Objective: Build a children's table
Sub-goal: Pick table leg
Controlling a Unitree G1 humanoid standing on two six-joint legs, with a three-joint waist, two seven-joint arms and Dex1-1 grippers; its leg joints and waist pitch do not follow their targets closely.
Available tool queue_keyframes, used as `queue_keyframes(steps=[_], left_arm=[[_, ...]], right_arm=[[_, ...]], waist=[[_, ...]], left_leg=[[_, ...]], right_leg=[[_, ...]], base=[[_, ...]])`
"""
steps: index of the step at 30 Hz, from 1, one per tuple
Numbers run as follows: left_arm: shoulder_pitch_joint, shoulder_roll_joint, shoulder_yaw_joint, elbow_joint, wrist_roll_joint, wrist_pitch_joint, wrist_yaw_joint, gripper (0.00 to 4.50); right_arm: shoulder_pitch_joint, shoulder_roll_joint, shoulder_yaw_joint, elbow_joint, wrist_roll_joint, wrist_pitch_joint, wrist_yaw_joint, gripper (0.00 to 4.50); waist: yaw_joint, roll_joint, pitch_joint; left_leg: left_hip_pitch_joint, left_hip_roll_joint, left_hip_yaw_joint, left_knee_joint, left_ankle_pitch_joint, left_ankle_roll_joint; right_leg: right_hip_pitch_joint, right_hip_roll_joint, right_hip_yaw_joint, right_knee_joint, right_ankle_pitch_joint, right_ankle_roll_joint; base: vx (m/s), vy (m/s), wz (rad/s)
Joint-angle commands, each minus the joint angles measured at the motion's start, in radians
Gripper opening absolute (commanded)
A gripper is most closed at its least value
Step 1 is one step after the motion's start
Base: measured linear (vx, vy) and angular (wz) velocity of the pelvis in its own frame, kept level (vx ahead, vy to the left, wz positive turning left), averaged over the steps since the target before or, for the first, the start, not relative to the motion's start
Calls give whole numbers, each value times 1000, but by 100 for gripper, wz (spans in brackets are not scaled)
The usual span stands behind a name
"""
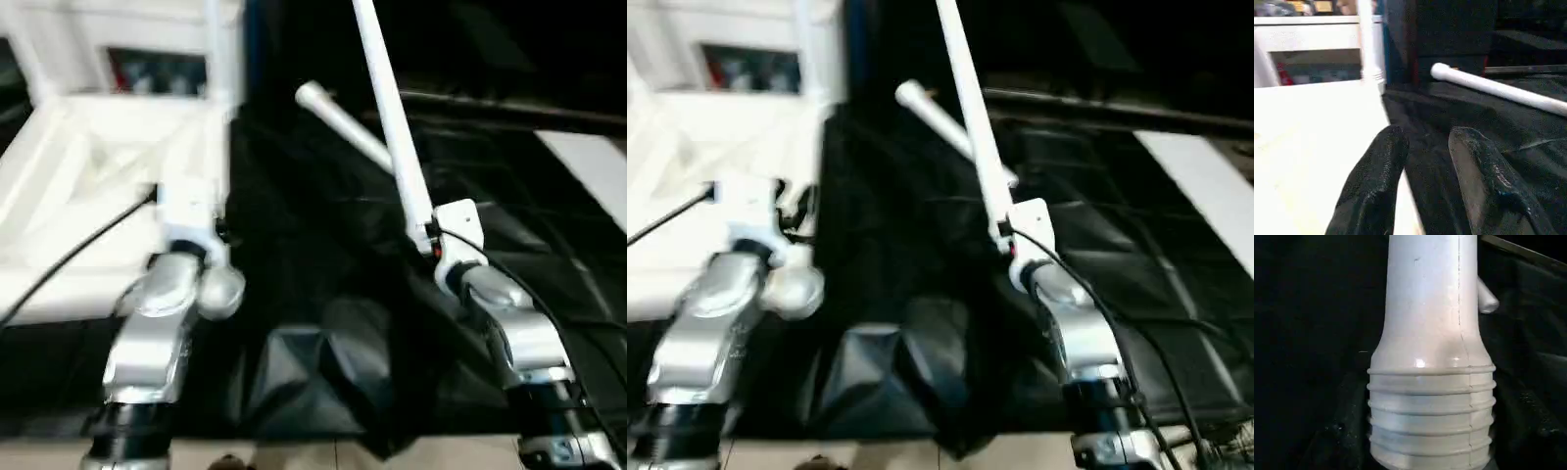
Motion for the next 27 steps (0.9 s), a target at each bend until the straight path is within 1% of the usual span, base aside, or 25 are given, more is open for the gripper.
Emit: queue_keyframes(steps=[1, 2, 3, 4, 5, 6, 7, 8, 10, 11, 12, 13, 14, 15, 16, 17, 18, 19, 20, 21, 23, 24, 25, 26, 27], left_arm=[[-10, -8, -8, 8, 12, 11, 9, 189], [-13, -11, -7, 12, 14, 10, 11, 189], [-15, -13, -7, 15, 15, 9, 12, 189], [-17, -16, -7, 18, 19, 8, 16, 189], [-19, -19, -8, 20, 25, 7, 21, 189], [-20, -19, -10, 23, 28, 8, 26, 189], [-20, -19, -10, 23, 28, 8, 26, 189], [-20, -19, -13, 27, 28, 7, 31, 189], [-18, -22, -15, 26, 33, -1, 40, 189], [-16, -39, -4, 22, 15, 12, 48, 189], [-12, -43, -8, 12, 16, 7, 45, 189], [-10, -44, -9, 8, 14, -1, 42, 189], [-7, -45, -11, 4, 13, -13, 37, 189], [3, -52, -6, -10, -1, -10, 26, 189], [18, -49, -10, -21, -13, -5, 0, 189], [32, -42, -16, -30, -12, -4, -9, 189], [45, -38, -19, -38, -11, -6, -13, 189], [49, -37, -19, -41, -14, -7, -15, 189], [60, -37, -17, -50, -22, -10, -18, 189], [67, -36, -16, -57, -21, -7, -16, 189], [76, -34, -13, -65, -18, -3, -16, 189], [78, -34, -12, -67, -18, -1, -17, 189], [78, -33, -10, -68, -19, -1, -17, 189], [78, -31, -5, -70, -21, 0, -19, 189], [77, -29, -3, -71, -20, 0, -20, 189]], right_arm=[[0, -12, -10, -16, -8, -3, -12, 274], [1, -14, -11, -15, -7, -3, -13, 274], [1, -16, -11, -15, -5, -3, -14, 274], [2, -19, -12, -15, -6, -2, -15, 274], [3, -24, -14, -15, -6, 0, -14, 274], [1, -26, -16, -13, -9, 1, -13, 274], [1, -26, -16, -13, -9, 1, -13, 274], [-3, -30, -21, -7, -16, 2, -15, 274], [-6, -33, -26, -3, -19, 3, -23, 274], [-9, -33, -36, 2, -20, 6, -38, 274], [-12, -25, -62, 5, -4, 10, -55, 274], [-13, -23, -68, 6, 0, 12, -59, 274], [-13, -20, -76, 6, 7, 13, -62, 274], [-11, -29, -69, 3, 1, 17, -61, 274], [-7, -33, -63, -1, -2, 19, -59, 274], [-3, -34, -61, -4, -3, 20, -58, 274], [0, -33, -62, -9, -2, 20, -58, 274], [0, -32, -62, -9, -2, 21, -58, 274], [1, -31, -63, -11, -1, 22, -58, 274], [0, -30, -66, -11, -1, 21, -59, 274], [-3, -26, -71, -7, -2, 20, -64, 274], [-5, -25, -74, -4, -2, 19, -66, 274], [-7, -24, -75, -2, -2, 18, -66, 274], [-13, -25, -76, 5, 0, 16, -69, 274], [-16, -27, -77, 8, 1, 14, -71, 274]], waist=[[-17, 49, -65], [-17, 42, -58], [-17, 31, -61], [-16, 17, -63], [-6, -1, -57], [25, -38, -61], [39, -51, -56], [36, -39, -28], [49, -32, -40], [48, -17, -67], [44, 47, -96], [31, 53, -91], [9, 23, -87], [20, 0, -89], [31, -16, -85], [52, -62, -89], [73, -61, -79], [78, -56, -79], [77, -67, -74], [76, -64, -69], [66, -59, -56], [55, -48, -45], [52, -49, -44], [44, -38, -38], [29, -41, -40]], left_leg=[[86, 134, -170, -157, 26, 267], [73, 128, -198, -194, -215, 200], [72, 99, -225, -211, -385, 138], [64, 68, -218, -209, -423, 108], [14, -1, -184, -176, -442, 55], [-1, -54, -48, 69, -357, 8], [-2, -44, 48, 189, -283, 27], [-41, 16, 98, 233, -220, 46], [9, 54, 128, 195, -281, 57], [10, 93, 123, 98, -280, 88], [157, 231, 38, -38, -122, 110], [175, 389, -50, -100, -51, 150], [178, 378, -1, -75, 157, 193], [167, 295, 45, -33, 400, 308], [124, 232, 86, -5, 414, 308], [70, 93, 145, 22, 246, 225], [34, 91, 144, -10, 67, 123], [44, 97, 146, -20, 15, 76], [44, 97, 146, -53, -76, 13], [55, 103, 146, -78, -167, -43], [74, 99, 154, -94, -280, -82], [104, 102, 153, -104, -367, -88], [107, 100, 155, -104, -382, -85], [142, 106, 152, -114, -460, -82], [143, 109, 146, -123, -492, -75]], right_leg=[[-10, 16, 13, 54, -182, -147], [-24, 25, 31, 89, -219, -150], [-21, 21, 61, 78, -224, -167], [-7, 15, 79, 49, -207, -201], [30, -29, 95, -37, -278, -315], [23, -132, 87, -185, -432, -473], [19, -149, 64, -204, -496, -478], [37, -182, 29, -193, -586, -342], [55, -192, -33, -192, -590, -265], [114, -177, -55, -176, -479, -210], [42, -79, -76, -131, -230, -66], [-6, -71, -61, -4, -144, 28], [-112, -67, 5, 119, -91, 72], [-141, -93, 83, 94, 52, 57], [-116, -108, 119, 28, 137, 50], [-54, -83, 142, -35, 167, 78], [-15, -116, 155, -53, 52, 76], [-19, -107, 153, -54, 19, 74], [3, -91, 139, -62, -90, 100], [10, -84, 129, -84, -320, 139], [5, -66, 117, -123, -605, 152], [-1, -57, 99, -145, -712, 118], [6, -51, 92, -153, -721, 105], [4, -41, 67, -165, -718, 67], [26, -35, 49, -169, -674, 51]], base=[[-103, -93, 57], [-106, -151, 68], [-115, -215, 70], [-115, -215, 70], [-138, -253, 74], [-142, -251, 71], [-142, -251, 71], [-107, -216, 43], [-73, -200, 43], [-61, -184, 74], [-81, -178, 66], [-81, -178, 66], [-69, -163, 33], [-63, -155, 20], [-63, -155, 20], [-84, -178, 8], [-89, -206, 0], [-89, -206, 0], [-88, -200, -4], [-70, -140, -11], [-60, -120, -8], [-26, -58, -5], [-26, -58, -5], [0, 0, 0], [0, 0, 0]])
